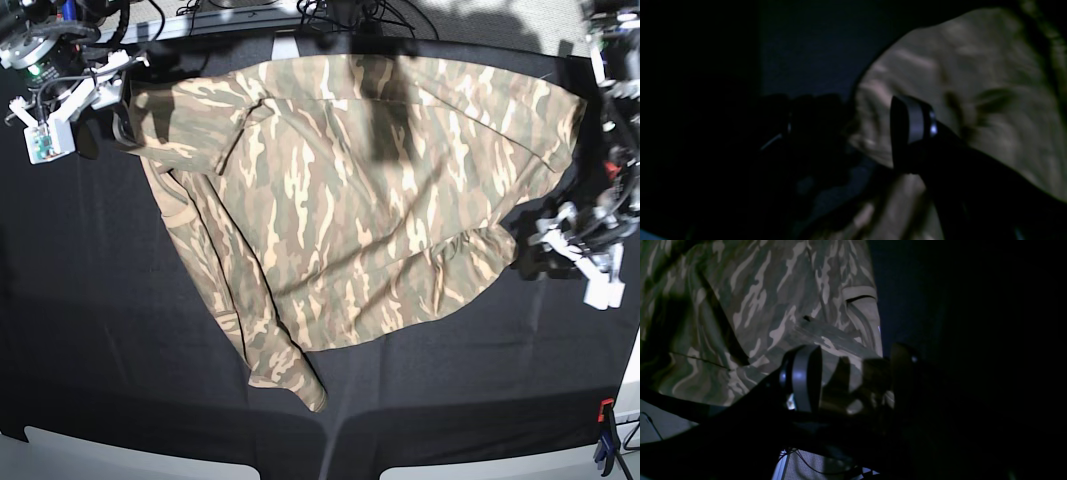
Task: Layout the t-shirt on the table in an organized manner, then fold the t-shirt properly
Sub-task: 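Release the left gripper and reach it to the shirt's hem corner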
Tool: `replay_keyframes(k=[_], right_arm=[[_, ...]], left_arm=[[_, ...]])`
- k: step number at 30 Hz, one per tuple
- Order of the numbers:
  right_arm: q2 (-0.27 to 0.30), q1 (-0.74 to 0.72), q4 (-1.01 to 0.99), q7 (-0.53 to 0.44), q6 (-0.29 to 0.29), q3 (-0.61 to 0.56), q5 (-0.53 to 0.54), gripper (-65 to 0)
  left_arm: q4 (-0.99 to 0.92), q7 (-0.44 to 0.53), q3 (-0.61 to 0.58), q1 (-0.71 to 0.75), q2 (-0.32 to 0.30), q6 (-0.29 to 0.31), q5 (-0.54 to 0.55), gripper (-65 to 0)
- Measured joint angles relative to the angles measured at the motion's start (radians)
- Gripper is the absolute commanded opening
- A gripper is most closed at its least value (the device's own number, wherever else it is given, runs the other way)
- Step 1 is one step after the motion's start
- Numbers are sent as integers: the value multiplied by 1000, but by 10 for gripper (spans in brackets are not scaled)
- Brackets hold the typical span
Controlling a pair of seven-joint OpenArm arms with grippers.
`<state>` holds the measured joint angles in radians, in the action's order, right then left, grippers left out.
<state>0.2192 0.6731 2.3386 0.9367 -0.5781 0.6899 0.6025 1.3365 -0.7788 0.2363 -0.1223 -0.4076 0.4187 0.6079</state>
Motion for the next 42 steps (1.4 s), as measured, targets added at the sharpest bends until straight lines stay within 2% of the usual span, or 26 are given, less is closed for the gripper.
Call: replay_keyframes(k=[2, 7, 11, 15, 21, 23, 27, 32, 33, 35, 39, 42], right_arm=[[0, 0, 0, 6, 0, 0, 0, -331], [0, 0, 0, 18, 0, 0, 0, -331], [0, 0, 0, 18, 0, 0, 0, -331], [0, 0, 0, 18, 0, 0, 0, -331], [0, 0, 0, 18, 0, 0, 0, -331], [0, 0, 0, 18, 0, 0, 0, -331], [0, 0, 0, 18, 0, 0, 1, -331], [0, 0, 0, 18, 0, 0, 0, -331], [0, 0, 0, 18, 0, 0, 0, -331], [0, 0, 0, 17, 0, 0, 1, -331], [0, 0, 0, 17, 0, 0, 0, -331], [0, 0, 0, 16, 0, 0, 0, -331]], left_arm=[[-54, 6, 0, -21, 21, 3, -67, -333], [-154, -4, 0, -34, 31, -2, -71, -333], [-159, -27, 0, -37, 31, 1, -66, -333], [-160, -31, 0, -35, 34, 1, 24, -333], [-160, -29, 0, -36, 79, 31, 20, -340], [-160, -10, 0, -36, 86, 35, 12, -384], [-160, -6, 0, -42, 80, 34, -76, -493], [-160, -2, 0, -60, 49, 34, -74, -525], [-160, -2, 0, -65, 42, 34, -74, -552], [-160, -2, 0, -77, 30, 35, -74, -650], [-160, 22, 0, -96, 28, 34, -73, -650], [-160, 81, 0, -116, 28, 35, -72, -650]])
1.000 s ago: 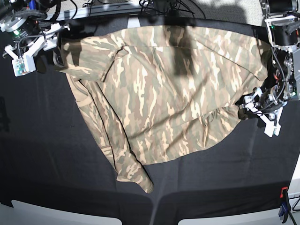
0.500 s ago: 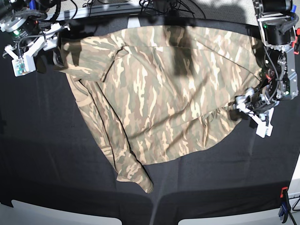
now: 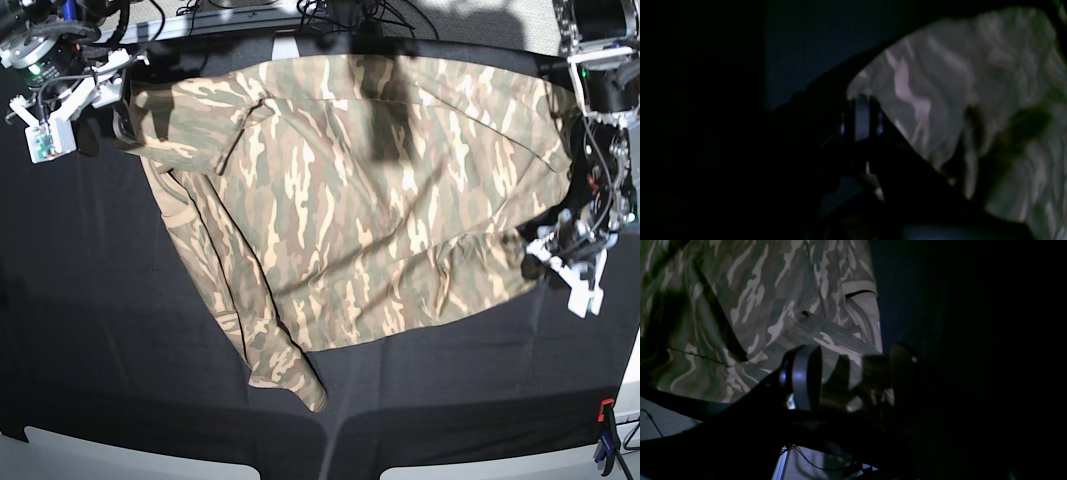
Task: Layout the t-shirt on the table in an organized manner, then fold the t-shirt properly
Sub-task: 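Release the left gripper and reach it to the shirt's hem corner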
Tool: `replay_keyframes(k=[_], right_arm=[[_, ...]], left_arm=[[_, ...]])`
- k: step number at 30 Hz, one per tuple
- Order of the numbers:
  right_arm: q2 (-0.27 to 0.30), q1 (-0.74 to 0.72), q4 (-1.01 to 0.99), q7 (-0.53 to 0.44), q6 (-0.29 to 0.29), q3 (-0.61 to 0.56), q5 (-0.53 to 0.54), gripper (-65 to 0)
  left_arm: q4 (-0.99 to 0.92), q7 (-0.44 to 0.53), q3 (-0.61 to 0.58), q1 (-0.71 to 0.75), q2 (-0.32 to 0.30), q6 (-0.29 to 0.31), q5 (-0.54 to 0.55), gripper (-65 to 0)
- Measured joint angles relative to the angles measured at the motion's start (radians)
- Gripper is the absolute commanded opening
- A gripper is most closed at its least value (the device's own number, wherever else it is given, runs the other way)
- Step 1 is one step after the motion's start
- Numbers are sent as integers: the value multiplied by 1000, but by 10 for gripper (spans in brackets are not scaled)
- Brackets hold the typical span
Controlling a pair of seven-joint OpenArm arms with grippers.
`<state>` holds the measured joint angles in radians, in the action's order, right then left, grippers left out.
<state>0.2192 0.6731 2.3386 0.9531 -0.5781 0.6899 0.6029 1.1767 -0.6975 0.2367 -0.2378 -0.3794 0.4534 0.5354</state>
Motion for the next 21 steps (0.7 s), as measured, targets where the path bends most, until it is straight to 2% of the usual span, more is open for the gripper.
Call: replay_keyframes(k=[4, 6, 8, 11, 16, 17, 21], right_arm=[[0, 0, 0, -3, 0, 0, 0, -331], [0, 0, 0, -3, 0, 0, 0, -331], [0, 0, 0, -3, 0, 0, 0, -331], [0, 0, 0, -20, 0, 0, 0, -331], [-3, 0, 0, -30, 0, 0, 0, -331], [-3, 0, 0, -29, 0, 0, 0, -331], [-3, 0, 0, -23, 0, 0, 0, -331]], left_arm=[[0, 75, 0, -42, 0, 0, -19, -650], [-2, 124, -1, -68, 0, -2, -87, -650], [-2, 130, -13, -97, -3, -58, -121, -650], [-15, 145, -89, -146, -25, -75, -152, -650], [-24, 203, -272, -209, -28, -76, -289, -650], [-25, 214, -314, -218, -27, -87, -315, -650], [-104, 277, -437, -273, -23, -202, -435, -650]])
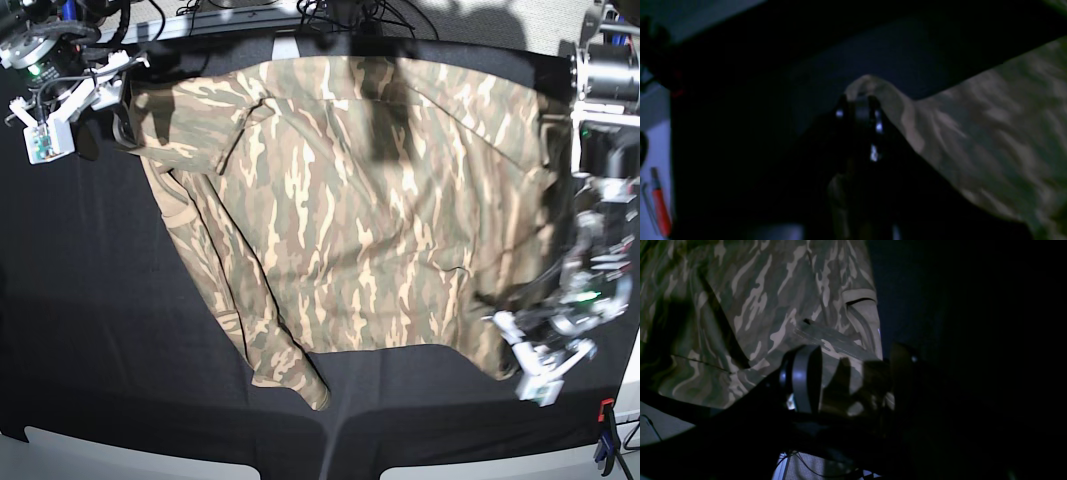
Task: Layout the t-shirt on the table in an organized manner, then fold the t-shirt properly
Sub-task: 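Release the left gripper and reach it to the shirt's hem corner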
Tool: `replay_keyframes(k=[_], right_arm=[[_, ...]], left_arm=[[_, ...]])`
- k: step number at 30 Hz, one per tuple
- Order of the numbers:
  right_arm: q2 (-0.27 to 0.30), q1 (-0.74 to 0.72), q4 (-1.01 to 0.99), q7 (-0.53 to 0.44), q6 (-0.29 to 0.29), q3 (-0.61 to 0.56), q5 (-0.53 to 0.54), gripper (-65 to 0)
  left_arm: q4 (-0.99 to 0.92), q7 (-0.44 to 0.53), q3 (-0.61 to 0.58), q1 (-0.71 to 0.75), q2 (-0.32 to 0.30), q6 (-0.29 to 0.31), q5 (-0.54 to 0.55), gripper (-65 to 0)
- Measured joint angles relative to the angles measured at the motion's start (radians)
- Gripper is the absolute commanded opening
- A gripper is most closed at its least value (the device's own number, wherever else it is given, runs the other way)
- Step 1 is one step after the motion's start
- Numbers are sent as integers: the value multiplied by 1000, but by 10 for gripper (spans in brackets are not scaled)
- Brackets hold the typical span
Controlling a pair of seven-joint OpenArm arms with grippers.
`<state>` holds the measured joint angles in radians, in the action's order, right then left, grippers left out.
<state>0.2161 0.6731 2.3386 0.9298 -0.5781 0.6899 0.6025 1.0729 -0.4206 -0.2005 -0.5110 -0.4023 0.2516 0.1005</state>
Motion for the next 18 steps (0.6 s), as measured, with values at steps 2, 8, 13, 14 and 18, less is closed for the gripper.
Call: replay_keyframes(k=[2, 8, 13, 14, 18], right_arm=[[0, 0, 0, 2, 0, 0, 0, -331], [0, 0, 0, 4, 0, 0, -2, -331], [0, 0, 0, -3, 0, 0, 1, -331], [0, 0, 0, -4, 0, 0, 0, -331], [0, 0, 0, -6, 0, 0, 1, -331]], left_arm=[[-74, 31, -34, -32, -2, -32, -20, -650], [-347, 84, -54, -148, -5, -35, -49, -650], [-504, 125, -54, -235, -5, -47, -56, -650], [-515, 130, -54, -245, -5, -48, -56, -650], [-524, 129, -54, -284, -5, -55, -66, -650]])
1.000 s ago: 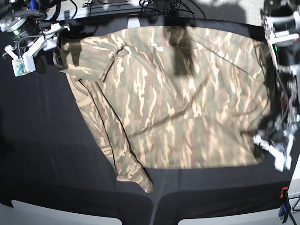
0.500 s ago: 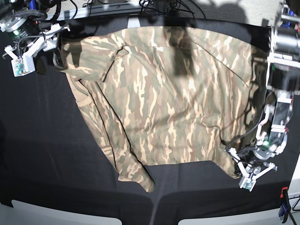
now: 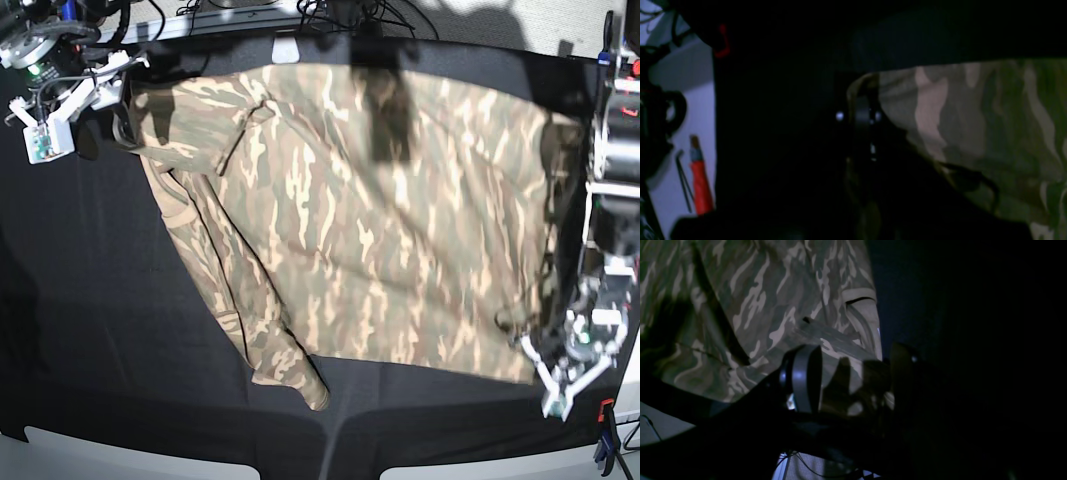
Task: Layout the t-shirt on the table in an organized manner, then fold the t-shirt properly
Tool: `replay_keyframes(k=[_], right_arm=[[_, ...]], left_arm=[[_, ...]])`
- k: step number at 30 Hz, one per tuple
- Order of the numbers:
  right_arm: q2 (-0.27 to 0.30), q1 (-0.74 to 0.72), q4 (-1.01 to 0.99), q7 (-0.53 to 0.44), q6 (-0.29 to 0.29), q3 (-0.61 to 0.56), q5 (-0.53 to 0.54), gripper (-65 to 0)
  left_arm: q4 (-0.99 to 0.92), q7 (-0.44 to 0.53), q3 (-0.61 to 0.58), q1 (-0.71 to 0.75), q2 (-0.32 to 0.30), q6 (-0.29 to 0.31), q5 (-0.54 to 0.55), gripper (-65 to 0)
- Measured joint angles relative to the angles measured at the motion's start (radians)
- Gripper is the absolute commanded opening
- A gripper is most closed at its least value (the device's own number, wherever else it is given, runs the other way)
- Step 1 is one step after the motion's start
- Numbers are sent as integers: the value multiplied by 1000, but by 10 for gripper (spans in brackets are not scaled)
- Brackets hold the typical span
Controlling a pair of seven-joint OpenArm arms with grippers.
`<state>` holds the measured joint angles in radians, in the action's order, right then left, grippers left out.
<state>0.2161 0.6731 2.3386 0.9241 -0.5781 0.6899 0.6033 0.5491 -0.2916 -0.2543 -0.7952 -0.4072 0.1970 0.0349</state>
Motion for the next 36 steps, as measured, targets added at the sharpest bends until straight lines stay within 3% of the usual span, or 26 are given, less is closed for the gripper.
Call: replay_keyframes(k=[5, 12, 22, 23, 26, 36], right_arm=[[0, 0, 0, 0, 0, 0, 0, -331], [0, 0, 0, 0, 0, 0, 0, -331], [0, 0, 0, -46, 0, 0, 64, -331], [0, 0, 0, -46, 0, 0, 69, -331], [0, -6, 0, -56, 0, 0, 75, -331], [0, -125, 0, -41, 0, 0, 76, -331]], left_arm=[[0, -8, 0, -14, -4, -109, -66, -650], [0, -44, 0, -14, -68, -116, -66, -650], [0, -76, 0, -14, -72, -118, -17, -650], [0, -75, 0, -14, -72, -118, -17, -635], [0, -81, 0, -14, -72, -119, -23, -479], [0, -143, 0, -14, -72, -119, -24, -467]])
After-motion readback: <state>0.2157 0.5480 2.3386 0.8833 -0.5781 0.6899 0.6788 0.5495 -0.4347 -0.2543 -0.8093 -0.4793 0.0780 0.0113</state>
